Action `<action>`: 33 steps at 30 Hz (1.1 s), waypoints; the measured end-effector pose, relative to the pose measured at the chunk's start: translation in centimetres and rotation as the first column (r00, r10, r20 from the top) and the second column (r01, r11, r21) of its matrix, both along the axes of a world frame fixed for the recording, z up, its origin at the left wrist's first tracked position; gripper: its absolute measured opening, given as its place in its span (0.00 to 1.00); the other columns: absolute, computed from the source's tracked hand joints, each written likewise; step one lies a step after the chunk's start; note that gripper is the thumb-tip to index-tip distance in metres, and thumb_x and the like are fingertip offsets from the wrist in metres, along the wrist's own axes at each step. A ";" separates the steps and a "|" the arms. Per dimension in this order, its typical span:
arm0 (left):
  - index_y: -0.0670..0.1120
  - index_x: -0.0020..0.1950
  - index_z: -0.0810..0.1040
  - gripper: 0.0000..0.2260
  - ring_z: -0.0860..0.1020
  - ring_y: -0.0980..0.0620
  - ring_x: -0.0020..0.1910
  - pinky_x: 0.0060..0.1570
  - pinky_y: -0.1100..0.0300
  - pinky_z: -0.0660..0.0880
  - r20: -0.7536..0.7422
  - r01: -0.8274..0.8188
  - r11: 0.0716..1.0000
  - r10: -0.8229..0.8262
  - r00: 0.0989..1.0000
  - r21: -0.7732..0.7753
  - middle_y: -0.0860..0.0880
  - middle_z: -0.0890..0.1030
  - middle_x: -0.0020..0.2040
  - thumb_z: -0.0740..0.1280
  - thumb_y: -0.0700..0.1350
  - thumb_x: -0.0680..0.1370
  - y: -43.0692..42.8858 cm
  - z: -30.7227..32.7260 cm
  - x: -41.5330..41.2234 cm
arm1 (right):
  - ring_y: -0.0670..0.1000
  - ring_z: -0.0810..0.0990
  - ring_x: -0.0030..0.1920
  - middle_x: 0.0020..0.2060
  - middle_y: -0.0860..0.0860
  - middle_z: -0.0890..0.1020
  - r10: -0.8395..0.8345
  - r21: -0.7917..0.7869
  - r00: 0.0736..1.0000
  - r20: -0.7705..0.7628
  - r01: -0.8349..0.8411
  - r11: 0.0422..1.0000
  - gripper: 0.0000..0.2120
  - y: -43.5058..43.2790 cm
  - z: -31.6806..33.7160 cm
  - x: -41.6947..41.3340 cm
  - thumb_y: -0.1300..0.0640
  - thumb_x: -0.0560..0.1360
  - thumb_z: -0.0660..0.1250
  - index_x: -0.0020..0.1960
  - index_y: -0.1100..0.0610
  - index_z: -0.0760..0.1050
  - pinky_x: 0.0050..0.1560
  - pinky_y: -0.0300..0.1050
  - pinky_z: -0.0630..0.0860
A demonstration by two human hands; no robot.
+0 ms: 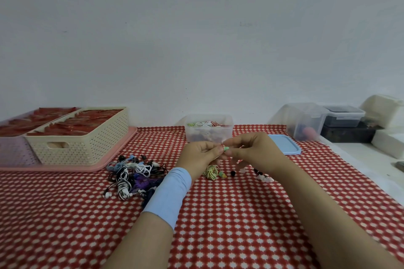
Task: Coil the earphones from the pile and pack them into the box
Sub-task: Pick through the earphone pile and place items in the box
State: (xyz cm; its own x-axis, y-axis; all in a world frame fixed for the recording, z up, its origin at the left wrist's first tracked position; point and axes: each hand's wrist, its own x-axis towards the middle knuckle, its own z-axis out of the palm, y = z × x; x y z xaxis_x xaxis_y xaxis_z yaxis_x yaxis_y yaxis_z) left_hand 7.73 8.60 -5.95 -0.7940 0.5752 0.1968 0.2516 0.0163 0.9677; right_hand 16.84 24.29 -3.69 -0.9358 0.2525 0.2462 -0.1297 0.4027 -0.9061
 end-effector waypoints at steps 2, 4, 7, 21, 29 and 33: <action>0.49 0.46 0.84 0.04 0.83 0.55 0.38 0.45 0.64 0.79 -0.009 -0.006 1.000 0.006 1.000 -0.011 0.50 0.87 0.40 0.69 0.43 0.78 0.0 0.0 0.0 | 0.49 0.84 0.35 0.39 0.57 0.87 -0.004 0.016 1.000 -0.007 0.004 1.000 0.06 0.0 0.0 0.0 0.64 0.74 0.74 0.50 0.59 0.86 0.36 0.44 0.83; 0.48 0.47 0.84 0.04 0.83 0.55 0.39 0.47 0.61 0.80 -0.009 -0.005 1.000 0.004 1.000 -0.009 0.50 0.87 0.41 0.69 0.44 0.79 -0.1 -0.1 0.0 | 0.50 0.84 0.36 0.40 0.55 0.87 0.003 0.013 1.000 0.005 -0.003 1.000 0.06 0.0 0.1 0.1 0.62 0.74 0.74 0.51 0.58 0.86 0.37 0.47 0.84; 0.47 0.48 0.85 0.05 0.81 0.54 0.40 0.52 0.57 0.79 0.062 0.039 0.998 -0.042 0.997 0.041 0.49 0.86 0.41 0.69 0.45 0.79 -0.3 -0.1 -0.1 | 0.50 0.85 0.40 0.45 0.54 0.87 0.079 -0.174 0.994 0.073 -0.065 0.983 0.08 0.2 0.3 0.4 0.58 0.77 0.71 0.55 0.55 0.85 0.38 0.47 0.82; 0.42 0.51 0.83 0.13 0.80 0.55 0.39 0.46 0.58 0.76 0.196 0.203 0.966 -0.233 0.952 0.161 0.49 0.84 0.38 0.70 0.48 0.71 -0.2 -0.2 0.0 | 0.49 0.83 0.39 0.43 0.56 0.86 0.232 -0.441 0.961 0.149 -0.145 0.885 0.14 0.6 0.0 0.3 0.54 0.67 0.74 0.51 0.59 0.86 0.34 0.42 0.80; 0.44 0.48 0.83 0.05 0.80 0.54 0.41 0.47 0.60 0.77 0.151 0.172 0.972 -0.196 0.969 0.158 0.49 0.84 0.40 0.68 0.44 0.78 0.0 0.0 -0.1 | 0.49 0.83 0.38 0.44 0.55 0.86 0.193 -0.378 0.972 0.131 -0.131 0.917 0.12 0.5 0.6 0.5 0.53 0.70 0.74 0.51 0.57 0.86 0.36 0.44 0.80; 0.39 0.52 0.81 0.06 0.82 0.55 0.41 0.47 0.63 0.78 0.033 0.054 0.998 -0.055 0.998 0.025 0.48 0.87 0.43 0.70 0.40 0.77 -0.1 0.2 -0.4 | 0.47 0.84 0.38 0.48 0.47 0.87 -0.085 -0.072 0.989 0.122 0.095 0.993 0.07 2.3 1.3 1.3 0.51 0.78 0.70 0.52 0.52 0.85 0.39 0.44 0.79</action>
State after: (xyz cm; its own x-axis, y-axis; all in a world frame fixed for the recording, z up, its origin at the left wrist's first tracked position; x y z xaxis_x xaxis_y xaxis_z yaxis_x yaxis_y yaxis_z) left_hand 7.31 8.53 -5.72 -0.7680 0.6132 0.1850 0.2193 -0.0197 0.9755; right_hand 18.14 26.63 -2.35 -0.9297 0.3509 0.1118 0.0136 0.3361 -0.9417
